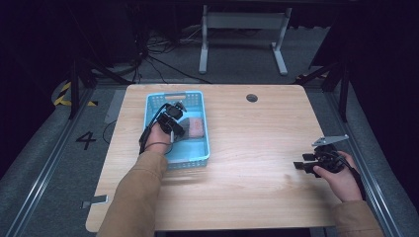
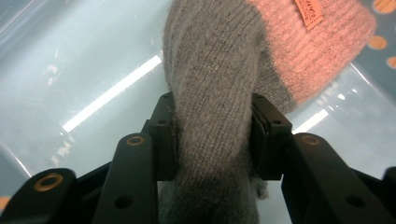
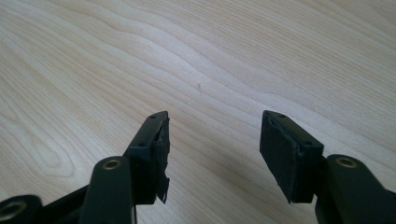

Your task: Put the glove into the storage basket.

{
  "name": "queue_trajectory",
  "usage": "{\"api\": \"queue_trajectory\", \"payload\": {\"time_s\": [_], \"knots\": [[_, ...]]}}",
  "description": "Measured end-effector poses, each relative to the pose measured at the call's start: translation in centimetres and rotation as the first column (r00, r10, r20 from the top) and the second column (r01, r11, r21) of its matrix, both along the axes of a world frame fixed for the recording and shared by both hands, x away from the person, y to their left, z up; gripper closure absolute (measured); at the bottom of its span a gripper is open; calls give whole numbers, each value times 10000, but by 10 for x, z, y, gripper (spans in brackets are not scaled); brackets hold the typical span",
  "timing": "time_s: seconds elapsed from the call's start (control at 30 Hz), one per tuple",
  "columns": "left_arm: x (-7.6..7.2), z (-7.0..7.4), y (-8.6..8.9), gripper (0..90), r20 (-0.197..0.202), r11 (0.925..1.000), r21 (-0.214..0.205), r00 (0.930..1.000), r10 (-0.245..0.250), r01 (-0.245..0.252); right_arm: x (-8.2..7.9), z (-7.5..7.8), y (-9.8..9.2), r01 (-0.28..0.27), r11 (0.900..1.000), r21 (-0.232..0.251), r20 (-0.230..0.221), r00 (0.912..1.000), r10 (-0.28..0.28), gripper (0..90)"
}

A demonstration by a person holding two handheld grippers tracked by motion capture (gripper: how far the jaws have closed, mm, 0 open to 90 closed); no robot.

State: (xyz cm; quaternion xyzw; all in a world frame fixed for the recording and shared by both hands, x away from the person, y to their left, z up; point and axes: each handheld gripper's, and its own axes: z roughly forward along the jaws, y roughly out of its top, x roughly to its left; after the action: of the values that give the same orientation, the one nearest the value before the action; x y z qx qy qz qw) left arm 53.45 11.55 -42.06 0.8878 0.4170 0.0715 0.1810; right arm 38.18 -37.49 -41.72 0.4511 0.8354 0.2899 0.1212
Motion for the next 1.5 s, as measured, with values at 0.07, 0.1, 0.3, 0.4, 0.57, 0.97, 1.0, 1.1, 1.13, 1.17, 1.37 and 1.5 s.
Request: {"api": "queue_trajectory", "payload": {"time_s": [0.07, 0.1, 0.3, 0.4, 0.57, 0.97, 1.0, 1.1, 1.13, 1.17, 1.37, 1.5], "knots": [[0, 0, 1, 535, 79, 9999, 117, 9999, 115, -115, 1, 0, 1, -17, 10000, 9, -12, 10000, 17, 432], [0, 0, 1, 481, 162, 9997, 124, 9996, 216, -218, 1, 1, 2, -60, 10000, -21, 16, 10000, 61, 431], [-2, 2, 1, 341, 456, 9978, 143, 9969, 643, -650, 4, 2, 10, -315, 9995, 19, 19, 9995, 315, 429], [-4, 5, 2, 340, 589, 9977, 161, 9961, 652, -663, 6, 3, 13, -395, 9992, 53, 31, 9992, 394, 428], [-14, 18, 5, 350, 1004, 9979, -263, 9930, 623, -599, 11, 4, 17, -515, 9986, 71, 88, 9986, 514, 427], [-61, 57, 6, 370, 1971, 9789, -1979, 9803, -102, 500, 28, 7, 40, -1138, 9935, 38, 117, 9934, 1138, 427], [-66, 59, 5, 370, 2036, 9765, -2068, 9789, -178, 608, 30, 7, 43, -1168, 9931, 71, 133, 9931, 1167, 427], [-79, 65, 3, 375, 2145, 9696, -2217, 9752, -553, 1037, 34, 7, 48, -1332, 9911, 10, 134, 9910, 1332, 425], [-82, 67, 2, 377, 2182, 9673, -2257, 9737, -653, 1155, 35, 7, 50, -1384, 9904, 6, 126, 9903, 1383, 424], [-88, 69, 1, 379, 2256, 9642, -2297, 9709, -799, 1327, 36, 7, 51, -1413, 9900, -13, 106, 9899, 1413, 424], [-113, 80, -6, 383, 2570, 9427, -2597, 9560, -1415, 2093, 39, 8, 57, -1575, 9875, -33, 144, 9874, 1576, 421], [-128, 82, -11, 388, 2653, 9245, -2767, 9455, -1886, 2620, 39, 7, 57, -1611, 9869, -57, 110, 9869, 1611, 421]]}}
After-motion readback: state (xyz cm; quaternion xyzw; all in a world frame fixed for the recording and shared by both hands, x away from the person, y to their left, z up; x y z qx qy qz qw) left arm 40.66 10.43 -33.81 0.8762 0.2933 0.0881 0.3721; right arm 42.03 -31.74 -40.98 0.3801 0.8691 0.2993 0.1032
